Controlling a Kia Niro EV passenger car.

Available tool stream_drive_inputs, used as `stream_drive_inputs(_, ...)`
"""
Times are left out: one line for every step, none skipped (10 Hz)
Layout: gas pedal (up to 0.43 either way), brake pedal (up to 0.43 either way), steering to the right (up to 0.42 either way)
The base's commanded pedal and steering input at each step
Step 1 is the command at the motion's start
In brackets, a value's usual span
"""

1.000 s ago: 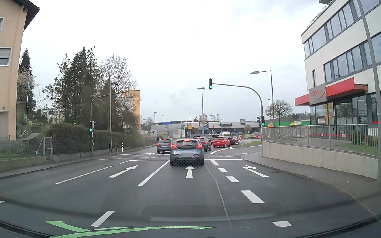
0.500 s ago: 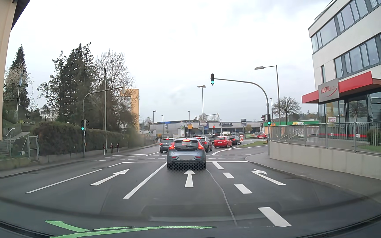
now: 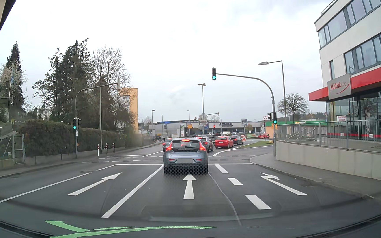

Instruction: Follow the waypoints while adhering to traffic rules and regulations

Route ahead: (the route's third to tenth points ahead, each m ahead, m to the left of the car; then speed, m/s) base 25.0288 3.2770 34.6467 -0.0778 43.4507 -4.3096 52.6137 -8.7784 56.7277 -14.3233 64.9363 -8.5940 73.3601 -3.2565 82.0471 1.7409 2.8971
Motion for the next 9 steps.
stream_drive_inputs(0.000, 0.207, 0.002)
stream_drive_inputs(0.000, 0.207, 0.002)
stream_drive_inputs(0.000, 0.207, 0.002)
stream_drive_inputs(0.000, 0.207, 0.002)
stream_drive_inputs(0.000, 0.207, 0.002)
stream_drive_inputs(0.000, 0.207, 0.001)
stream_drive_inputs(0.000, 0.207, 0.001)
stream_drive_inputs(0.000, 0.213, 0.001)
stream_drive_inputs(0.000, 0.213, 0.001)
